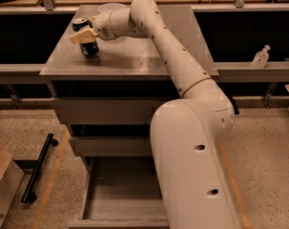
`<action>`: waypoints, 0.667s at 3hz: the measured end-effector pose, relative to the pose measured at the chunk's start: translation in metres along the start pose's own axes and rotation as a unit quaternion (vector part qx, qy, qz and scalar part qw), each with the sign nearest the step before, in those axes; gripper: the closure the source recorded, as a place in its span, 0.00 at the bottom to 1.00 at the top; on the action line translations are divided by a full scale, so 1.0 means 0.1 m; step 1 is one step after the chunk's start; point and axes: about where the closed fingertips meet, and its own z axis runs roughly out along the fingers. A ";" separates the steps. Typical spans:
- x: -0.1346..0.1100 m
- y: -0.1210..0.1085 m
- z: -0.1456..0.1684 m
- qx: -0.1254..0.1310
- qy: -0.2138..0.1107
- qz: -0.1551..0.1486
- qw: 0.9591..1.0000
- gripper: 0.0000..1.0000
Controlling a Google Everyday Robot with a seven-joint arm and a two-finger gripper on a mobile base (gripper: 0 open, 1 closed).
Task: Place pepsi can into bottom drawer
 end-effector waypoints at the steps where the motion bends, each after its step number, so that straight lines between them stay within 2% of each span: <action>1: -0.09 0.03 -0.47 0.033 -0.006 -0.005 0.999 1.00; 2: -0.21 0.17 -1.00 0.066 -0.004 -0.007 0.998 1.00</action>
Offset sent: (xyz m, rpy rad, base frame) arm -0.1163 -0.1230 0.0122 -0.0661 0.0044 -0.1599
